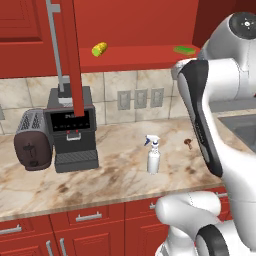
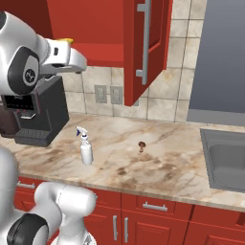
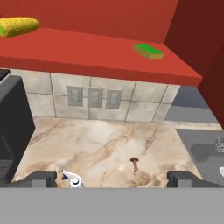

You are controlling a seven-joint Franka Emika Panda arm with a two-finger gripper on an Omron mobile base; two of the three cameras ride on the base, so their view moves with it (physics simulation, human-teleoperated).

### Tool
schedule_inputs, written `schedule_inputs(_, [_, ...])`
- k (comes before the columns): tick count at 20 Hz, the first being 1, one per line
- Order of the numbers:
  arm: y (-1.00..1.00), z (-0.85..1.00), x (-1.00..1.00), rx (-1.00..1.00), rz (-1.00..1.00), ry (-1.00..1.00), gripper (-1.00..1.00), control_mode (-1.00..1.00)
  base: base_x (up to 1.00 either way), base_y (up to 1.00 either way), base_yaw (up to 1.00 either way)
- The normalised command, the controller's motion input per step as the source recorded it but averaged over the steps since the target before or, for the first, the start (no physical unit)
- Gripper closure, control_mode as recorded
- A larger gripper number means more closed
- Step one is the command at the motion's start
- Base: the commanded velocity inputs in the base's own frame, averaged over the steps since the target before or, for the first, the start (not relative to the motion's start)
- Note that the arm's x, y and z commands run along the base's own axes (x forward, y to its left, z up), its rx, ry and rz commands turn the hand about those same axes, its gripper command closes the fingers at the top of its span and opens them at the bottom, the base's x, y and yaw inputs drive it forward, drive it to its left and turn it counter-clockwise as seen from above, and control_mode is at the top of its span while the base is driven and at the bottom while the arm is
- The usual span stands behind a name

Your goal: Pick the spray and sponge from the cabinet and place them on the counter.

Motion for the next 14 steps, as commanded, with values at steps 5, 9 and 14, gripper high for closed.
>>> schedule_inputs(5, [-0.02,-0.01,0.5,0.0,0.0,-0.05,-1.0,-1.0,0.0,0.0,0.0])
schedule_inputs(9, [-0.06,-0.11,0.65,0.0,0.0,-0.12,-1.0,-1.0,0.0,0.0,0.0])
schedule_inputs(14, [-0.15,-0.09,0.61,0.0,0.0,-0.12,-1.0,-1.0,0.0,0.0,0.0])
